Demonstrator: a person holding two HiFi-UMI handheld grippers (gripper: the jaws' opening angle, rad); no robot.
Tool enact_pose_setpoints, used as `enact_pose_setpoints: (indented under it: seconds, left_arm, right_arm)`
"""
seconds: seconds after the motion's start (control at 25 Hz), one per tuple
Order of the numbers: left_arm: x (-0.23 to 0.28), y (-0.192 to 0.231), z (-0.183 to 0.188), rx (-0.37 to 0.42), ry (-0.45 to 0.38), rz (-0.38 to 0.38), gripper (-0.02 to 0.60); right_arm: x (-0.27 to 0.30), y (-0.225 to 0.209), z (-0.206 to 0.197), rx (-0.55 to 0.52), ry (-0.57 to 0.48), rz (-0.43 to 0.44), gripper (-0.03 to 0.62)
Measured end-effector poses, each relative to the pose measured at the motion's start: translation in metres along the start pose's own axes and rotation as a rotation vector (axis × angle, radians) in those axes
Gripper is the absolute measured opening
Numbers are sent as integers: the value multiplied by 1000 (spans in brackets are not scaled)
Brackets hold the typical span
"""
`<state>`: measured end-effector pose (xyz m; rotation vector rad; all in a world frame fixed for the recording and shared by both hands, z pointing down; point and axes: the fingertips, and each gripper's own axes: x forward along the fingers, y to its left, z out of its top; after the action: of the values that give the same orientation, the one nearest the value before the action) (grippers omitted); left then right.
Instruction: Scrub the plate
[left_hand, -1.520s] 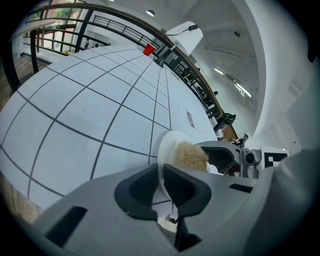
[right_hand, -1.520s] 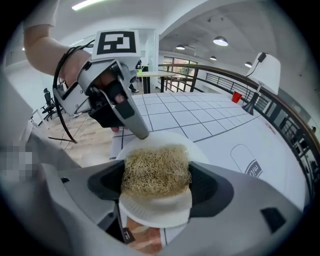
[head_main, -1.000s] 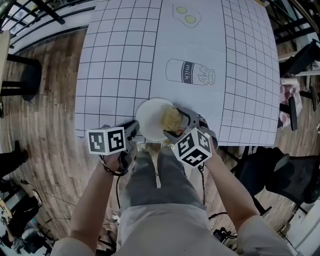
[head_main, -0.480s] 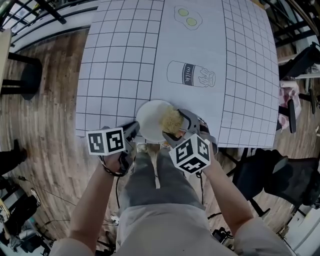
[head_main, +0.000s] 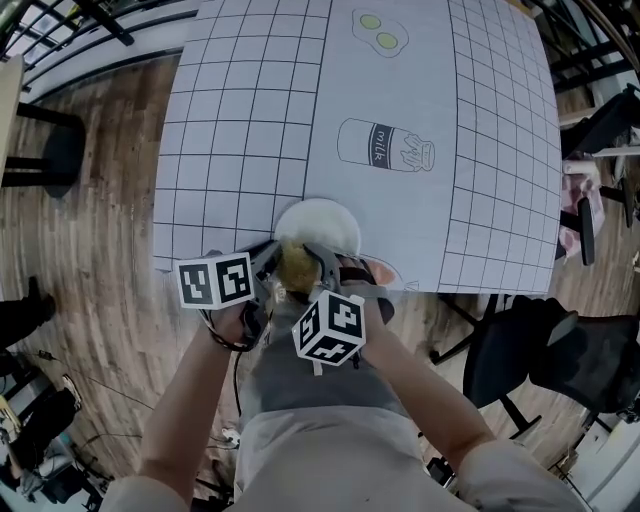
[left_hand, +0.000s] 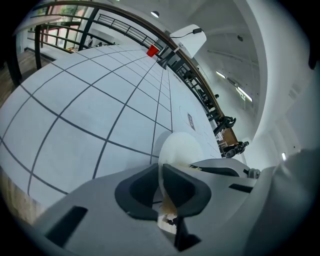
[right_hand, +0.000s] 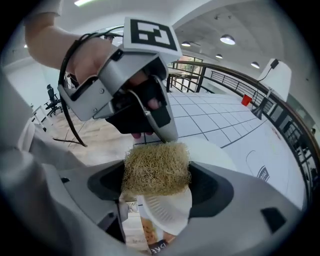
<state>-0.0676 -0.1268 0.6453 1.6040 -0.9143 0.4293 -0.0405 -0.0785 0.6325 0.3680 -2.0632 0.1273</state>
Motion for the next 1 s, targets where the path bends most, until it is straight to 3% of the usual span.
enact_pose_setpoints:
  seconds: [0.2, 0.64, 0.8, 1.0]
  left_arm:
    - [0, 2, 0, -3, -5, -3, 40]
    - [-3, 4, -5, -22, -7, -6, 41]
    - [-4, 5, -5, -30, -10, -2, 41]
    - [-3, 4, -6, -22, -6, -1, 41]
  right_arm:
    - [1, 0, -4, 13, -9, -6, 374]
    - [-22, -33, -42, 152, -23, -27, 374]
    - [-32, -42, -57, 123, 11, -48, 374]
    - [-50, -69, -94, 171, 71, -115, 374]
